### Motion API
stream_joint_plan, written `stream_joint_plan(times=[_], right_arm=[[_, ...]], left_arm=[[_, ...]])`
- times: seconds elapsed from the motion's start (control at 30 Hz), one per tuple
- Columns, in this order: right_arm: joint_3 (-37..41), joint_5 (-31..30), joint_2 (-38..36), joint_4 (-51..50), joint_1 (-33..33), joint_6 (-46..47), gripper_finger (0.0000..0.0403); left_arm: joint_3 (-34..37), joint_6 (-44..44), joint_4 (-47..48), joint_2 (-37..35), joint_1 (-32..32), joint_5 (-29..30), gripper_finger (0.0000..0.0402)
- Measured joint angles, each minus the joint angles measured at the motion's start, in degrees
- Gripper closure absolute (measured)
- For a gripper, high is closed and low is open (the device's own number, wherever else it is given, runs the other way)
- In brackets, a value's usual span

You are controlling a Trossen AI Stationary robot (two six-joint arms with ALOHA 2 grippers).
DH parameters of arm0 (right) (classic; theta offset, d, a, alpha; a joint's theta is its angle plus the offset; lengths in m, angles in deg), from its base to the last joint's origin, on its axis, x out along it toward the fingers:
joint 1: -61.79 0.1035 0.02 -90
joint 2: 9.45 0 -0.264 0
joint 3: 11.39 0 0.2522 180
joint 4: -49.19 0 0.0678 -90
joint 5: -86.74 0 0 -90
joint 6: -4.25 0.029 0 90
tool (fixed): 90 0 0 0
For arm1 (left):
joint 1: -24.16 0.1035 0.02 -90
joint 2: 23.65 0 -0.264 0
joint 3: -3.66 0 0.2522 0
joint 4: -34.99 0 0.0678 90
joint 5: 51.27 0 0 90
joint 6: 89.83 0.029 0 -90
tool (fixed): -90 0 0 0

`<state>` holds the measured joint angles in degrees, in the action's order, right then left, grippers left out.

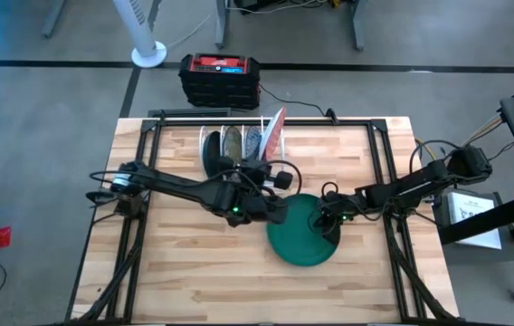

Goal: Sort dishes
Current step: Put the orange pattern plate into the white dish rack

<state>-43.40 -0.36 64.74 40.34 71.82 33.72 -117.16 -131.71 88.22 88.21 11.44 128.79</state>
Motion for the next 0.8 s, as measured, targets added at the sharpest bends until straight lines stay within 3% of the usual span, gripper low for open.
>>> stream_joint_plan(times=[0.8], right_arm=[[0.3, 0.0, 0.0, 0.4, 0.8, 0.0, 0.0403]], left_arm=[[0.7, -2.6, -0.3, 3.9, 2.2, 0.4, 0.038]])
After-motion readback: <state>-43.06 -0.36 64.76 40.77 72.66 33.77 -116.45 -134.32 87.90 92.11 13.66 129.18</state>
